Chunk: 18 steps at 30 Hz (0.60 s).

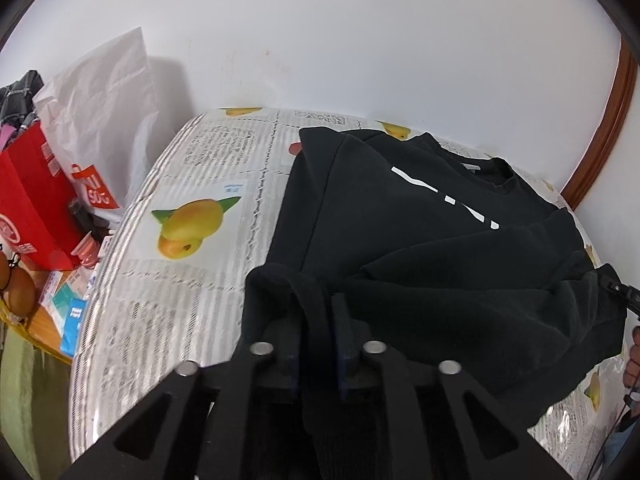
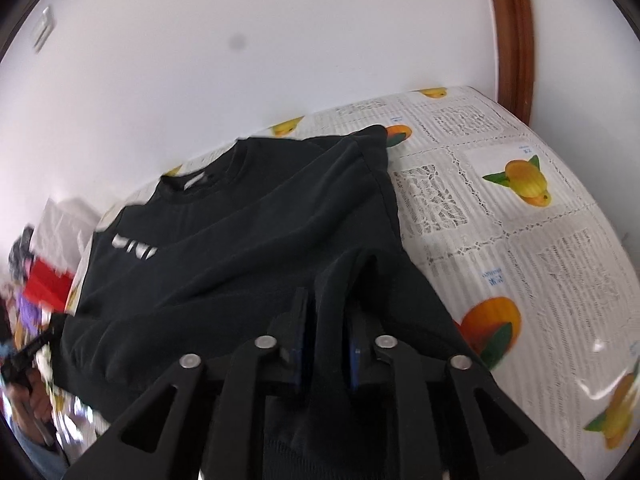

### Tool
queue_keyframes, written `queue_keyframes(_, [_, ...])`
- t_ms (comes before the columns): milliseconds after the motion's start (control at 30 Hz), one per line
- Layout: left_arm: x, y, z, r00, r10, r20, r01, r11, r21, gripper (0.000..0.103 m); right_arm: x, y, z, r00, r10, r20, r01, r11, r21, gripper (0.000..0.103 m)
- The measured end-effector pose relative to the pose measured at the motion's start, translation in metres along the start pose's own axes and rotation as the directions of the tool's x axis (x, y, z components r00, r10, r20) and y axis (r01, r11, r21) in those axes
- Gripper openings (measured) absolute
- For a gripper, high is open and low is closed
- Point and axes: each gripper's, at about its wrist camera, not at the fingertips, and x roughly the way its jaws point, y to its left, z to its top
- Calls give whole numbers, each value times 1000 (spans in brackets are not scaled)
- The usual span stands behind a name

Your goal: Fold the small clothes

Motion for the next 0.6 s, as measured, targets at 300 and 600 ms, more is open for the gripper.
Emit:
queue_keyframes(300, [-28, 9, -23, 998, -58, -8, 58, 998, -4, 46, -73, -28, -24, 992, -40, 124, 46, 998, -47, 31])
queue_keyframes(600, [-45, 35, -48, 1000, -10, -20, 10, 999, -31, 59, -33, -66, -45, 996, -84, 13, 83, 994, 73, 32])
